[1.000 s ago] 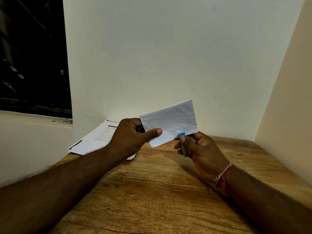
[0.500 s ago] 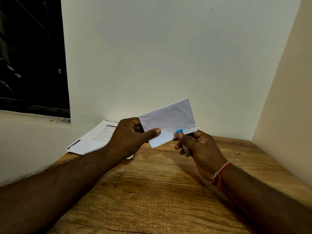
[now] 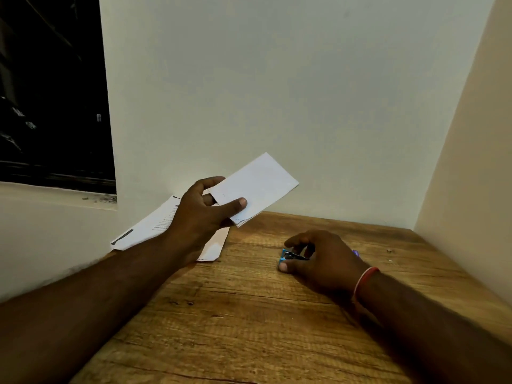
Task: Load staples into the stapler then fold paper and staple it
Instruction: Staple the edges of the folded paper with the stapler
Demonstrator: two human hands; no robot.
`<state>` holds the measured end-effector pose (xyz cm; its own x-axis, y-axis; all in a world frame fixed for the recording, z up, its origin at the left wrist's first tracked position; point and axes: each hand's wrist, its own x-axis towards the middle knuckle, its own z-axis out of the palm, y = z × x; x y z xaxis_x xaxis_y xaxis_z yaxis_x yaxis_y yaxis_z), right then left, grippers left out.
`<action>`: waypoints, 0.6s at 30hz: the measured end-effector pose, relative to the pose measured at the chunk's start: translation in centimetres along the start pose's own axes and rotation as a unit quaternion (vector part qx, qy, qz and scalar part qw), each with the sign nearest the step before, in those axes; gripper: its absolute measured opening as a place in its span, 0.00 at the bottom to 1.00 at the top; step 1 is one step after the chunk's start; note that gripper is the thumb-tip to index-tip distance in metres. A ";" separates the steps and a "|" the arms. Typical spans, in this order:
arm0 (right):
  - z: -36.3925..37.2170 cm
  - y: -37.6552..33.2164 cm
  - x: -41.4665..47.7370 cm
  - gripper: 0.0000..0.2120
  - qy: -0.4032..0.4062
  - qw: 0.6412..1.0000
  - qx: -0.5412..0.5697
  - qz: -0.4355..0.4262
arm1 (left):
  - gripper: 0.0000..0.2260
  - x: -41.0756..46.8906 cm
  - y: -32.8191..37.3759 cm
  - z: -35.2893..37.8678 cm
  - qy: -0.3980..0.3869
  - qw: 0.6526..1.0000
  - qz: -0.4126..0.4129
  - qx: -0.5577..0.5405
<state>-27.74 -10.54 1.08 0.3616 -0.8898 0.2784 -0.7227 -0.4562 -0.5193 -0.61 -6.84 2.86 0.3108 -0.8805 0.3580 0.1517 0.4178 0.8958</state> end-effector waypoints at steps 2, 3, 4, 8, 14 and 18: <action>-0.2 -0.4 0.0 0.22 0.030 0.995 0.099 0.018 | 0.34 -0.3 -0.5 0.3 -0.010 1.000 0.000 0.026; -0.3 -0.7 0.1 0.21 0.036 0.979 0.200 0.027 | 0.35 -0.6 -0.7 0.6 -0.017 0.999 0.004 0.036; -0.4 -1.0 0.2 0.19 0.030 0.944 0.325 0.041 | 0.35 -0.8 -0.9 0.9 -0.022 0.999 0.011 0.048; -0.6 -2.6 -0.3 0.13 0.019 0.823 0.562 0.080 | 0.33 -2.0 -1.0 1.8 -0.036 0.975 0.078 0.203; -0.4 -3.0 -0.8 0.08 0.119 0.905 0.409 -0.002 | 0.32 -2.6 -0.7 1.7 -0.019 0.922 0.194 0.335; -0.1 -3.9 -1.6 0.07 0.166 0.942 0.282 -0.073 | 0.15 -3.6 0.5 2.7 -0.033 0.897 0.274 0.345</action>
<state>-25.50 -7.34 2.76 0.1604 -0.8068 0.5686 -0.2176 -0.5908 -0.7769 -4.15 -4.07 2.70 0.1027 -0.6060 0.7888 -0.6303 0.5738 0.5230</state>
